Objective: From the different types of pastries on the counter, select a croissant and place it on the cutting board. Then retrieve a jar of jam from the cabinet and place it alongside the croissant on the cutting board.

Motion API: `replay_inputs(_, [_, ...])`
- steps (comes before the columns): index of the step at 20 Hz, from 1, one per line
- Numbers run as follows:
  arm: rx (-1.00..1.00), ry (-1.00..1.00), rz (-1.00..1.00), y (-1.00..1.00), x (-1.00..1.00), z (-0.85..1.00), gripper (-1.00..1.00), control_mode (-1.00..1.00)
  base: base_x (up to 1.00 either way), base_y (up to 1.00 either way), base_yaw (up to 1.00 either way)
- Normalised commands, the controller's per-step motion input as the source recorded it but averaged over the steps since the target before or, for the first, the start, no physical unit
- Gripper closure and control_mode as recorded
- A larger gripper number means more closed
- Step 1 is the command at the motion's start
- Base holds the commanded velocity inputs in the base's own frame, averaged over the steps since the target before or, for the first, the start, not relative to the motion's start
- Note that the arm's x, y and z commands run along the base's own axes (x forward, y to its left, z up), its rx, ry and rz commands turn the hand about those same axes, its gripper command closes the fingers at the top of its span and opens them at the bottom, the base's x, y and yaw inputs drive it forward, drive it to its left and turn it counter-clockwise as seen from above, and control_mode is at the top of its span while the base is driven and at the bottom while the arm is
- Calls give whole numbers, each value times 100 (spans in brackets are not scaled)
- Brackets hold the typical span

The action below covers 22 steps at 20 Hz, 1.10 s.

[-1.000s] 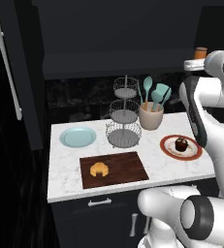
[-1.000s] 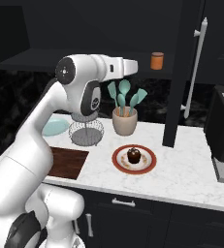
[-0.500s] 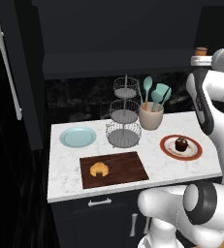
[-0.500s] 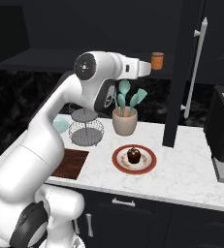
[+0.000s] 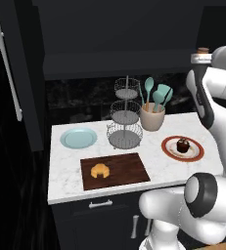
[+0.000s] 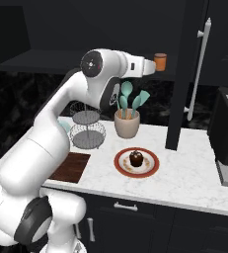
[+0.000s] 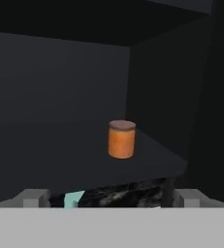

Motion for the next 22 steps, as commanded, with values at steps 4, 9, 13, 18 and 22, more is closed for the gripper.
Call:
replay_inputs(4, [0,-2,1,-2,38,0,-100,-100,0,0,0])
replay_inputs(9, [0,-2,1,-11,24,0,-100,-100,0,0,0])
replay_inputs(13, [0,0,0,-13,7,0,-100,-100,0,0,0])
replay_inputs(18, [0,0,0,-8,17,0,-100,-100,0,0,0])
replay_inputs(22, [0,0,0,0,43,0,-100,-100,0,0,0])
